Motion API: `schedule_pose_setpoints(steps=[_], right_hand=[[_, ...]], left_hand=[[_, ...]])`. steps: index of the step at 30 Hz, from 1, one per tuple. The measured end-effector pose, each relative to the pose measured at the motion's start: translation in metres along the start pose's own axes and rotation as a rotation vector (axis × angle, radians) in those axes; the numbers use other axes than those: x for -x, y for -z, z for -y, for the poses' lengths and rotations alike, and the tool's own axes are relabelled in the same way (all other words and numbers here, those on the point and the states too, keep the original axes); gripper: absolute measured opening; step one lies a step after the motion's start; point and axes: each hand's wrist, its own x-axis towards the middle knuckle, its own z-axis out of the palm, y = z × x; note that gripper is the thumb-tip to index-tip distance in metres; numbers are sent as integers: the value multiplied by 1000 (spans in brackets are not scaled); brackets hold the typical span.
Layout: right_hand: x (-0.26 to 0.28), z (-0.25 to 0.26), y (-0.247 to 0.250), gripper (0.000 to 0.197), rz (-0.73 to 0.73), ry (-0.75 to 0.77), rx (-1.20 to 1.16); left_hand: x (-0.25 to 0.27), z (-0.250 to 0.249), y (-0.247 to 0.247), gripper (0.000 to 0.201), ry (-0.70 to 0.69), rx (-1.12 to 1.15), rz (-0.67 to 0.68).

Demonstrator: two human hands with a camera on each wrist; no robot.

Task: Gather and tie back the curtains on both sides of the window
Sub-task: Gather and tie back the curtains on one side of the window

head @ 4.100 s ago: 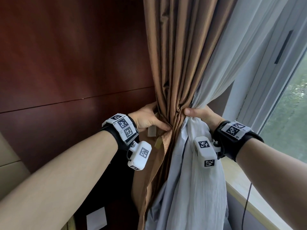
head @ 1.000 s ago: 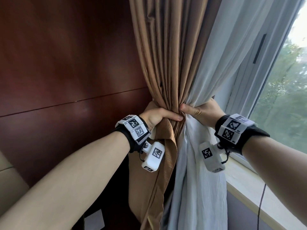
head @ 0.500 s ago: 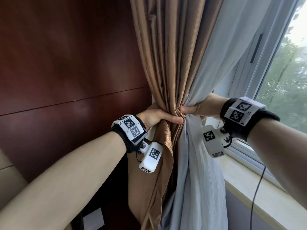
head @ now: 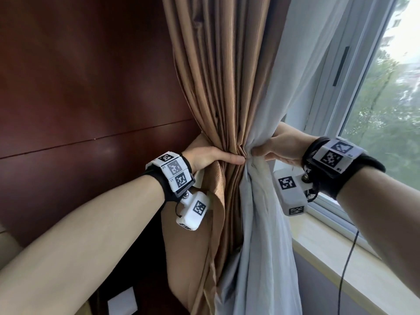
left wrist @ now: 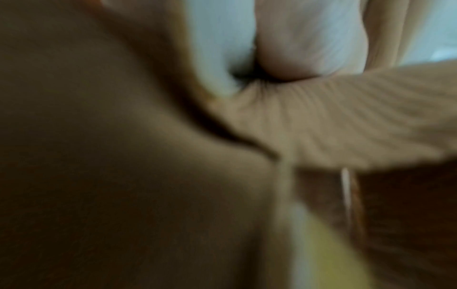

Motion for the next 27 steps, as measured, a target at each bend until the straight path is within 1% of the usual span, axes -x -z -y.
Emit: schedule_pose_setpoints(steps=[2,3,4,6,9,11,13,15,16,18,20,22,27], right_hand=[[-3,-4,-4,37,-75,29,55],[-6,-5,-6,35,-101,38,67],[-9,-7,-8,33,-117,42,72],[-9,-10,-13,28,-134,50,63],[-11,-15,-17,24,-148,45,11],[-14,-15,-20,17,-185,54,39],[-17,-15,-22,13,-235,67,82],[-16,-15,-23,19,-260,66,71],[-15,-16,-23,23,-263,66,55],[-14,-16,-22,25,-269,72,38],[-14,-15,-21,28,-255,74,33],[-14,-11,-20,31,-234,75,38],[-11,-9,-22,37,-217,58,16]], left_hand=[[0,0,-1,107,-30,-81,-29],[-1,1,-1,112,-32,-94,-60],[0,2,-1,113,-35,-88,-87],[1,2,-2,102,-45,-43,-106],[5,0,-2,74,-41,30,-103],[7,-3,-2,67,-15,70,-88],[8,-5,-2,66,28,117,-38],[7,-6,-1,69,82,186,21],[7,-7,0,72,112,221,54],[7,-7,0,86,170,283,89],[5,-7,-2,91,209,324,68],[1,-7,-4,91,224,329,8],[-3,-7,-12,67,230,322,-104]])
